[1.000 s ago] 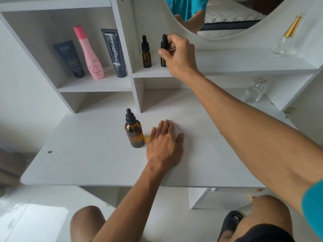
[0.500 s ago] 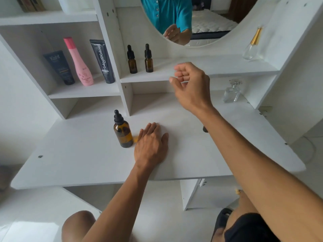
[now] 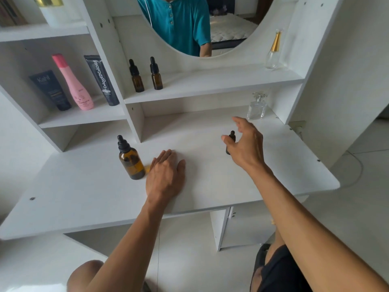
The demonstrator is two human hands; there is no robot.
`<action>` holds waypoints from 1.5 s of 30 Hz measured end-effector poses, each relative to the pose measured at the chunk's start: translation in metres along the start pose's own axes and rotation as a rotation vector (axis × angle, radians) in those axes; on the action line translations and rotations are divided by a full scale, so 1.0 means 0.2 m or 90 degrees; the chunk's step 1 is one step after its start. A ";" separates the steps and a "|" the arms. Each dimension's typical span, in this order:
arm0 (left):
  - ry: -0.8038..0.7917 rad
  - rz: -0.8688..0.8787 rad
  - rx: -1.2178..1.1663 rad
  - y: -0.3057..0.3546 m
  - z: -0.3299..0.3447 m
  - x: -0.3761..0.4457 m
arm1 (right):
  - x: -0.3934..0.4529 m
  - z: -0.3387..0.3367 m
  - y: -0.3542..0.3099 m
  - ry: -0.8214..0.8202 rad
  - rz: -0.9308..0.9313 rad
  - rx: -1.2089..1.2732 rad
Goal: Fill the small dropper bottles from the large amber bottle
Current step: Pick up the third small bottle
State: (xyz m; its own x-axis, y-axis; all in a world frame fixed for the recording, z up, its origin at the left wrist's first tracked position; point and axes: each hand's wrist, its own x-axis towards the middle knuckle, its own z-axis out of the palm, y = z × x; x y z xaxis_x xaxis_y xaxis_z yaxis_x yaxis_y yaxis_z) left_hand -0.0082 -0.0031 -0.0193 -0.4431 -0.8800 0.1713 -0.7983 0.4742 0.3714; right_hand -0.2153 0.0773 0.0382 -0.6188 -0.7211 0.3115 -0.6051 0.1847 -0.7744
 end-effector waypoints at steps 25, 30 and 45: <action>0.039 -0.033 -0.183 0.04 -0.08 -0.07 | -0.15 0.17 -0.20 -0.077 -0.093 0.108; 0.053 -0.032 -0.244 0.04 -0.10 -0.07 | -0.19 0.28 -0.28 -0.157 -0.119 0.101; 0.080 -0.039 -0.261 0.03 -0.13 -0.08 | -0.22 0.36 -0.29 -0.216 -0.114 0.029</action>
State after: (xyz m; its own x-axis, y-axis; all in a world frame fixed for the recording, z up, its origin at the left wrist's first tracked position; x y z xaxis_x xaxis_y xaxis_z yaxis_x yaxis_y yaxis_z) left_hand 0.0052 0.0122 0.0040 -0.3269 -0.9146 0.2383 -0.5825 0.3935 0.7112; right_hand -0.1169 0.0501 0.0297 -0.3004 -0.9205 0.2498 -0.6613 0.0123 -0.7500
